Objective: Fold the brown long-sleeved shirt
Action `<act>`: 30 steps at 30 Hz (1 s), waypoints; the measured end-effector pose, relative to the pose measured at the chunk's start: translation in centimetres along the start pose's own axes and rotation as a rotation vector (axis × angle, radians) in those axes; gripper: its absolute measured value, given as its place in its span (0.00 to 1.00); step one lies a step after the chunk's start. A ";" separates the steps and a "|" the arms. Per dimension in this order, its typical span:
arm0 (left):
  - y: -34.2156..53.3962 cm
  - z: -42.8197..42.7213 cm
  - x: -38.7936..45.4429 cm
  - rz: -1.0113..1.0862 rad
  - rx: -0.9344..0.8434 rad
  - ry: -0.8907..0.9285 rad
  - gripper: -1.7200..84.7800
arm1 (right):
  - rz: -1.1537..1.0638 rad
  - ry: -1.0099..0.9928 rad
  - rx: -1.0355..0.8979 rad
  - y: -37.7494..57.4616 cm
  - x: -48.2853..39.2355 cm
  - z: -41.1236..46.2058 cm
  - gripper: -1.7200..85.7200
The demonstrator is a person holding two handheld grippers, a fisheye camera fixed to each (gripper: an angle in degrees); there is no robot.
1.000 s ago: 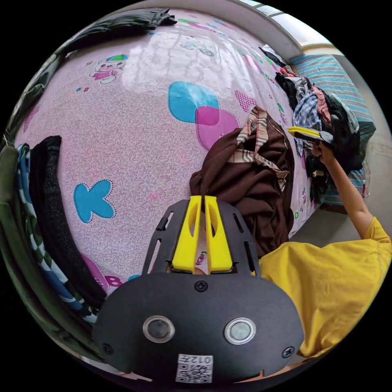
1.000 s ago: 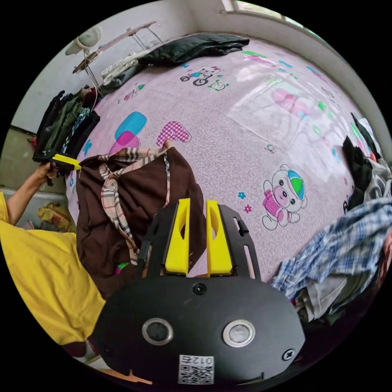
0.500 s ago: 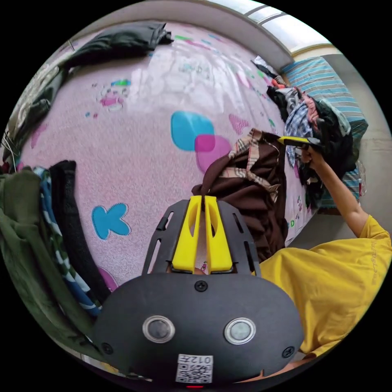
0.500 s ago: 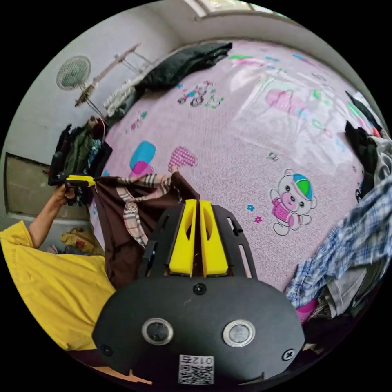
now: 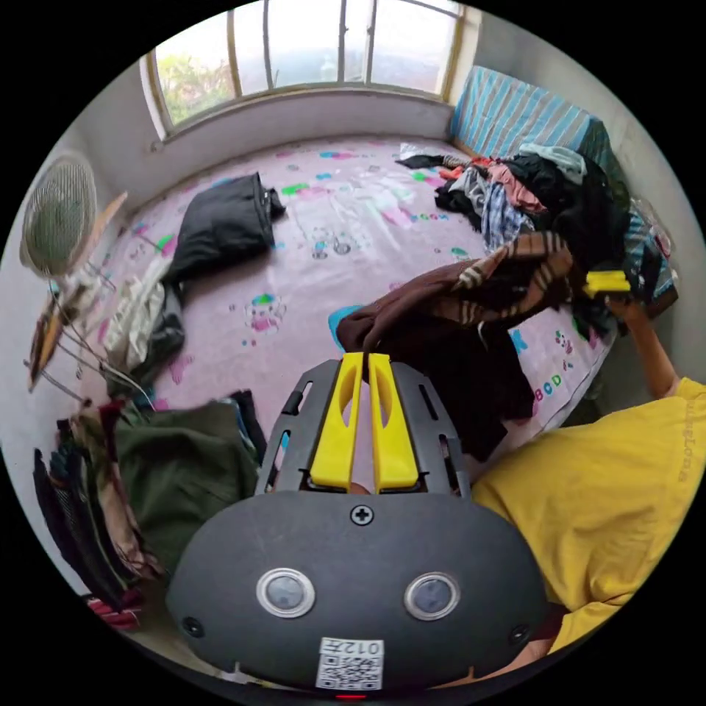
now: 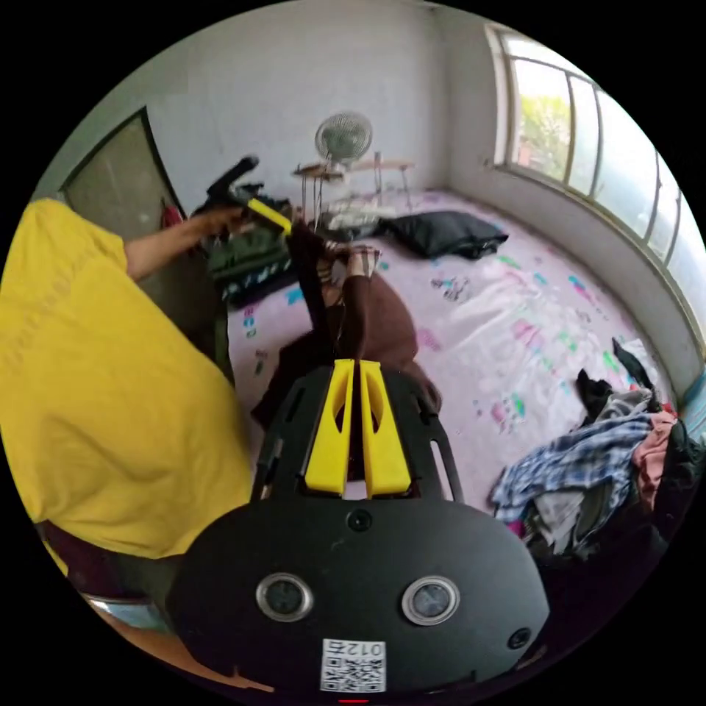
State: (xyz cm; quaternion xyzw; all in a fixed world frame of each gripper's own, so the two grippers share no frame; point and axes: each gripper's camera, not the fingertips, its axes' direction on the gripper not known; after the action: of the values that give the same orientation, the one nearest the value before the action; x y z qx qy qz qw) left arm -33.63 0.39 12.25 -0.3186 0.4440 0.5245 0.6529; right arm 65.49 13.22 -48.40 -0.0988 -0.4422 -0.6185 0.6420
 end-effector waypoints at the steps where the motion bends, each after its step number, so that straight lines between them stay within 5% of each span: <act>1: 0.9 0.7 -0.1 -0.022 -0.012 0.020 0.02 | 0.000 0.011 -0.097 1.8 -2.7 3.7 0.04; 8: 8.4 7.3 2.2 -0.156 -0.172 0.110 0.02 | 0.079 0.041 -0.415 11.5 -12.5 15.5 0.07; 16: 9.6 4.7 4.8 -0.198 -0.127 0.122 0.02 | 0.033 0.160 -0.320 12.1 -15.2 11.1 0.09; 30: 8.9 -0.5 11.1 -0.164 -0.107 0.080 0.02 | -0.204 0.200 -0.434 15.5 -15.6 10.5 0.05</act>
State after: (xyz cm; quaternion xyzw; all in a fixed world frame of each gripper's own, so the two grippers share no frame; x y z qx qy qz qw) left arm -41.76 6.63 2.32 -0.4089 0.4136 0.4793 0.6573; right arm 76.93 34.67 -46.46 -0.1275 -0.2413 -0.7670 0.5808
